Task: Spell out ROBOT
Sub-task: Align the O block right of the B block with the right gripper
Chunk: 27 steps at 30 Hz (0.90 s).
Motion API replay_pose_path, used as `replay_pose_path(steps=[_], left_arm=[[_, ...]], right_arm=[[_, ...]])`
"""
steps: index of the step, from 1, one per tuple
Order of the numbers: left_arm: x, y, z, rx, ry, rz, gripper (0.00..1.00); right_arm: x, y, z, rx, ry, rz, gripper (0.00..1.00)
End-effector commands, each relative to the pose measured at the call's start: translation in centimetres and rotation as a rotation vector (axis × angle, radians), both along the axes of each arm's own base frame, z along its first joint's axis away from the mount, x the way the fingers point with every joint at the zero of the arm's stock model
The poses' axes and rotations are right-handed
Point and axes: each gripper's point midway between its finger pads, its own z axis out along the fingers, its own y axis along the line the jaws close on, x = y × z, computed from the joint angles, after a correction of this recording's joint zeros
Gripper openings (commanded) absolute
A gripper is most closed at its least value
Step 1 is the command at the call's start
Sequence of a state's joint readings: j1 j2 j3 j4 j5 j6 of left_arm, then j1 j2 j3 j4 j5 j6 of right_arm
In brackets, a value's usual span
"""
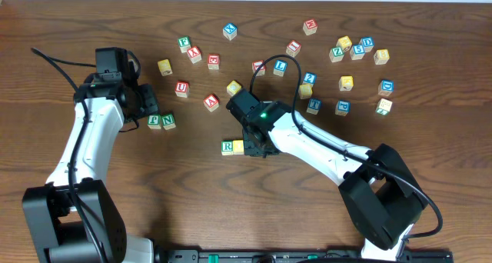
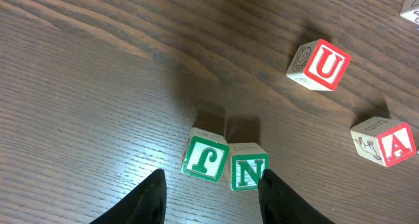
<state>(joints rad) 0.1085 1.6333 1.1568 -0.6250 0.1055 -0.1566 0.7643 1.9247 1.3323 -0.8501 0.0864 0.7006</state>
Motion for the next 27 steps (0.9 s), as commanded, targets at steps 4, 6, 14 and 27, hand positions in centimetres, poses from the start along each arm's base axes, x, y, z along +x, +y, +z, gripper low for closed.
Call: replay_pose_path(steps=[4, 6, 14, 27], left_arm=[[0.4, 0.2, 0.9, 0.009, -0.023, -0.004, 0.45], [0.4, 0.2, 0.9, 0.009, -0.023, -0.004, 0.45], [0.4, 0.2, 0.9, 0.009, -0.023, -0.004, 0.45], [0.5, 0.2, 0.9, 0.009, -0.023, -0.004, 0.45]], right_arm=[[-0.2, 0.1, 0.2, -0.009, -0.016, -0.006, 0.04], [-0.2, 0.0, 0.2, -0.012, -0.015, -0.006, 0.04], [-0.6, -1.6, 0.2, -0.091, -0.016, -0.02, 0.03], [-1.4, -1.0, -2.4, -0.027, -0.003, 0.007, 0.05]])
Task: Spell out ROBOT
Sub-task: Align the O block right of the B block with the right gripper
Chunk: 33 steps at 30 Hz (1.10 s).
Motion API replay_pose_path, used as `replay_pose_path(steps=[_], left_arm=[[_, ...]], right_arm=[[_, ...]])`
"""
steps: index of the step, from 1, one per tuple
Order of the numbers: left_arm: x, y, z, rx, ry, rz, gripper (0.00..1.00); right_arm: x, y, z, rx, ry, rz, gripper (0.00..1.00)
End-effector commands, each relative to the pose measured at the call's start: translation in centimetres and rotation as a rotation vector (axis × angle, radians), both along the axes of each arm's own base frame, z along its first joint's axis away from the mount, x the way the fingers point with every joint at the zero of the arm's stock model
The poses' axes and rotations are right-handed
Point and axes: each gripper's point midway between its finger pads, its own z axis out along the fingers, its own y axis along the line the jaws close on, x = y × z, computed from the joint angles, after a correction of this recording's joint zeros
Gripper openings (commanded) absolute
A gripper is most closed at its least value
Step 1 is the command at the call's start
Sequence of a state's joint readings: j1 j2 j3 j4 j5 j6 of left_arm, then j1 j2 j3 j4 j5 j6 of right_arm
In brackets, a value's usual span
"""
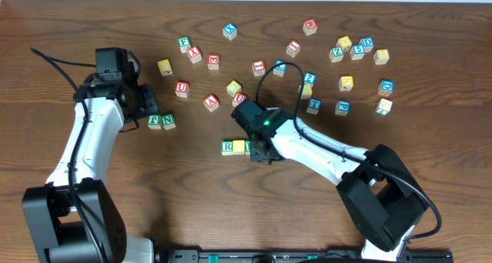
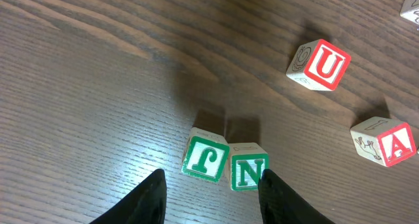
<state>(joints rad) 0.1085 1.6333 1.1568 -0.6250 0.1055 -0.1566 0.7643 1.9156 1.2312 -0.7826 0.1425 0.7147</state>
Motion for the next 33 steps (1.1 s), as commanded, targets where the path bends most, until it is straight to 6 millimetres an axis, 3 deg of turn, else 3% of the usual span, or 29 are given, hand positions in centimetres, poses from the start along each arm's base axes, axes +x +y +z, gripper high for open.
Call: replay_pose_path(steps=[1, 7, 10, 17, 21, 23, 26, 33], left_arm=[[0.45, 0.15, 0.87, 0.009, -0.023, -0.004, 0.45], [0.45, 0.15, 0.88, 0.009, -0.023, -0.004, 0.45], [0.45, 0.15, 0.87, 0.009, -0.023, -0.004, 0.45], [0.45, 0.15, 0.88, 0.009, -0.023, -0.004, 0.45], [0.45, 0.15, 0.88, 0.009, -0.023, -0.004, 0.45], [0.45, 0.15, 0.88, 0.009, -0.023, -0.004, 0.45], [0.45, 0.15, 0.88, 0.009, -0.023, -0.004, 0.45], [0.45, 0.15, 0.87, 0.009, -0.023, -0.004, 0.45]], right_arm=[[-0.54, 1.2, -0.39, 0.041, 0.009, 0.037, 0.07], [-0.41, 1.32, -0.37, 0.045, 0.003, 0.038, 0.08], [-0.68, 1.05, -0.42, 0.035, 0.014, 0.037, 0.15], [-1.12, 0.79, -0.47, 0.026, 0.034, 0.036, 0.12], [-1.1, 0.81, -0.46, 0.027, 0.033, 0.036, 0.2], [-1.03, 0.88, -0.45, 0.029, 0.031, 0.036, 0.33], [-1.03, 0.88, -0.44, 0.029, 0.031, 0.036, 0.42], [-0.98, 0.89, -0.39, 0.03, 0.029, 0.036, 0.45]])
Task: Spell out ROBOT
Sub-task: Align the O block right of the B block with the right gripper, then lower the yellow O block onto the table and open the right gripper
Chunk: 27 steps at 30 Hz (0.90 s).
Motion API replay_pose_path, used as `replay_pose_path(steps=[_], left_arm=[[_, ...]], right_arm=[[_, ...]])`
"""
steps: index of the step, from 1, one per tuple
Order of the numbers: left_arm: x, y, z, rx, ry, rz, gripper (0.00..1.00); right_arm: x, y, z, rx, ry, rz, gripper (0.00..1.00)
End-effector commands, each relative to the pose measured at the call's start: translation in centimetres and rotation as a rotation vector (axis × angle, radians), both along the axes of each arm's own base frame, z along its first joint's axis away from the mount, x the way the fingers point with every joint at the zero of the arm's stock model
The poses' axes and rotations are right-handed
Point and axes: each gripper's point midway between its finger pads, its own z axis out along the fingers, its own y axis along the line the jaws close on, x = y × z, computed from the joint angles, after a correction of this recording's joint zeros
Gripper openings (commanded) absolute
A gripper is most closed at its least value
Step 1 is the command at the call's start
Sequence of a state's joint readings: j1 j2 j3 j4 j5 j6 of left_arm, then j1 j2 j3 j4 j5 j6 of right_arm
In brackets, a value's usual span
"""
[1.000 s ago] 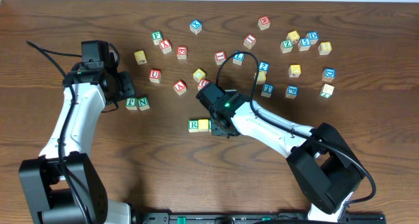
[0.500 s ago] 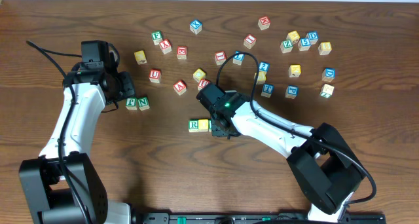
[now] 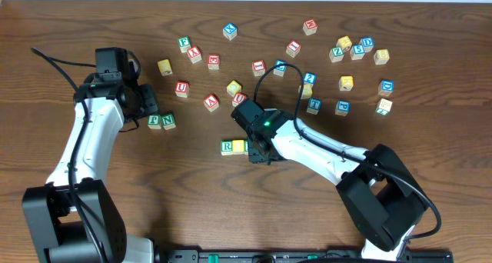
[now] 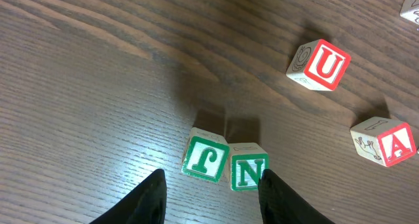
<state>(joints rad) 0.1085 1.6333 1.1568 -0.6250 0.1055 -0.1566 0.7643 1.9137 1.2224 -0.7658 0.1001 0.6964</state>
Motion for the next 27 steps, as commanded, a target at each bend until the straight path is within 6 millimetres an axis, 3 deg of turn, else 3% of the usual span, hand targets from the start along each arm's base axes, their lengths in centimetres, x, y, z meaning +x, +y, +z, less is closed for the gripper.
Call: replay_pose_path(steps=[1, 17, 24, 27], left_arm=[[0.4, 0.2, 0.9, 0.009, -0.023, -0.004, 0.45], [0.4, 0.2, 0.9, 0.009, -0.023, -0.004, 0.45], [0.4, 0.2, 0.9, 0.009, -0.023, -0.004, 0.45], [0.4, 0.2, 0.9, 0.009, -0.023, -0.004, 0.45]], right_arm=[[-0.5, 0.3, -0.2, -0.003, 0.006, 0.013, 0.45], [1.3, 0.4, 2.6, -0.031, -0.067, 0.005, 0.46], [2.8, -0.3, 7.0, -0.01, -0.176, -0.015, 0.51], [4.0, -1.7, 9.1, 0.01, -0.221, -0.045, 0.56]])
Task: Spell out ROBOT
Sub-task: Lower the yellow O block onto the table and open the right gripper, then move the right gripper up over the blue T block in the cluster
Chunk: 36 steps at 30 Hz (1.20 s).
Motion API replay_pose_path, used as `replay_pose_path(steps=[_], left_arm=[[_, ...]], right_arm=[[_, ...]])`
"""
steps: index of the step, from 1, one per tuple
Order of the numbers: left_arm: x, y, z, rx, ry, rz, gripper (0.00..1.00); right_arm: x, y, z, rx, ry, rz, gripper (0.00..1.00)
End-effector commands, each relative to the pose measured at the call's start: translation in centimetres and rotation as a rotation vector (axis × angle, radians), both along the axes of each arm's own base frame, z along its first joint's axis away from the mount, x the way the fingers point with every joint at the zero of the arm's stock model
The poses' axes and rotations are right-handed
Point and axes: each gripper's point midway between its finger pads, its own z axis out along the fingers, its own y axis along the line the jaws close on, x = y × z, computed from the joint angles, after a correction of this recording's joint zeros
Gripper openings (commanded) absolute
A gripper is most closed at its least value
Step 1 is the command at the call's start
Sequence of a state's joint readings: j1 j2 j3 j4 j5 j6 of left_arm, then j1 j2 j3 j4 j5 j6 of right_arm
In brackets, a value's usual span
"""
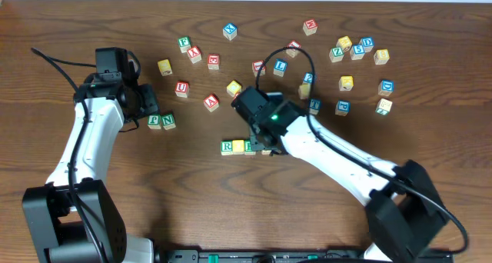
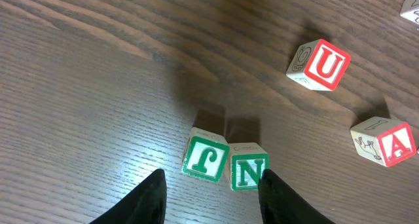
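Near the table's middle, a row of letter blocks starts with a green R block (image 1: 227, 147), then a yellow block (image 1: 238, 146), then a green block (image 1: 250, 146). I cannot read the letters on the last two. My right gripper (image 1: 265, 140) hangs over the row's right end, and its jaws are hidden under the wrist. At the left, my left gripper (image 2: 211, 198) stands open with nothing in it. It is just short of a green J block (image 2: 205, 159) and a green N block (image 2: 249, 166).
Several loose letter blocks are scattered along the back, with a cluster at the back right (image 1: 354, 48). A red U block (image 2: 319, 65) and a red A block (image 2: 386, 141) lie beyond the J and N blocks. A yellow block (image 1: 234, 88) sits behind the right wrist.
The right wrist has shifted back and to the right. The green block next to the yellow one now shows in full. The left arm and the J and N blocks are unchanged.
At first the row showed only the R and yellow blocks, with the right gripper at its right end. At the two later moments a green edge showed beside the yellow block under the gripper. Now that green block is uncovered in the row. The left gripper stayed open throughout.
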<state>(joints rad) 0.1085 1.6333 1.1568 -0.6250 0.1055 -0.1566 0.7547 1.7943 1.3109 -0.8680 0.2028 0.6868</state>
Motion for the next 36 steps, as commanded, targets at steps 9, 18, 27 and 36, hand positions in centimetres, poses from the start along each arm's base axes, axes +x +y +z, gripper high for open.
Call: replay_pose_path(steps=[9, 18, 27, 36], left_arm=[[0.4, 0.2, 0.9, 0.009, -0.023, -0.004, 0.45], [0.5, 0.2, 0.9, 0.009, -0.023, -0.004, 0.45], [0.5, 0.2, 0.9, 0.009, -0.023, -0.004, 0.45], [0.5, 0.2, 0.9, 0.009, -0.023, -0.004, 0.45]], right_arm=[[5.1, -11.3, 7.9, 0.017, -0.157, -0.201, 0.72], [7.2, -12.7, 4.4, -0.019, -0.151, -0.405, 0.72], [9.6, -12.7, -0.1, -0.082, -0.158, -0.437, 0.72], [10.6, -15.0, -1.1, 0.03, -0.088, -0.493, 0.69]])
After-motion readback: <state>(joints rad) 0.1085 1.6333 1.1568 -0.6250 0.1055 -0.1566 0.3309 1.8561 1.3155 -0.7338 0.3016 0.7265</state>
